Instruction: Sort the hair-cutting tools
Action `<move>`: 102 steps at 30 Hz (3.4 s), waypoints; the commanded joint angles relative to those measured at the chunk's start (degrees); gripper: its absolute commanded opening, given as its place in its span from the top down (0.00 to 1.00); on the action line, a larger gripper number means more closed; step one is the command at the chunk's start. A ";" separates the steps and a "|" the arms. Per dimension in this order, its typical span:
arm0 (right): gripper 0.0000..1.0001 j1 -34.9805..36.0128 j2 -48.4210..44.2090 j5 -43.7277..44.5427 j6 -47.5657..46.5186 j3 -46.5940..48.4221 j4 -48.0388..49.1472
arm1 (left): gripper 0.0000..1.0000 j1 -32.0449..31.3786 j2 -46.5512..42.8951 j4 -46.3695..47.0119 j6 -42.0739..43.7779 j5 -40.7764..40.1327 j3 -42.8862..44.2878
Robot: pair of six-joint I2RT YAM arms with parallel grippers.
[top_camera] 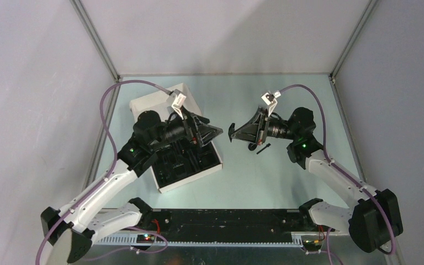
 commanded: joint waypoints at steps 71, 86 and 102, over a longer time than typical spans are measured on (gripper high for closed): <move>0.43 3.98 -4.50 1.25 -3.81 0.17 -2.25 | 0.80 -2.02 3.21 1.26 -13.16 0.78 -0.90; 0.10 2.81 -12.49 32.72 -17.46 0.11 -39.03 | 0.89 -2.66 -1.34 -35.34 -24.60 -48.01 -2.07; 0.10 2.51 -15.88 34.42 -18.25 -5.33 -39.94 | 0.97 -3.57 3.91 -35.71 -36.76 -55.52 -11.87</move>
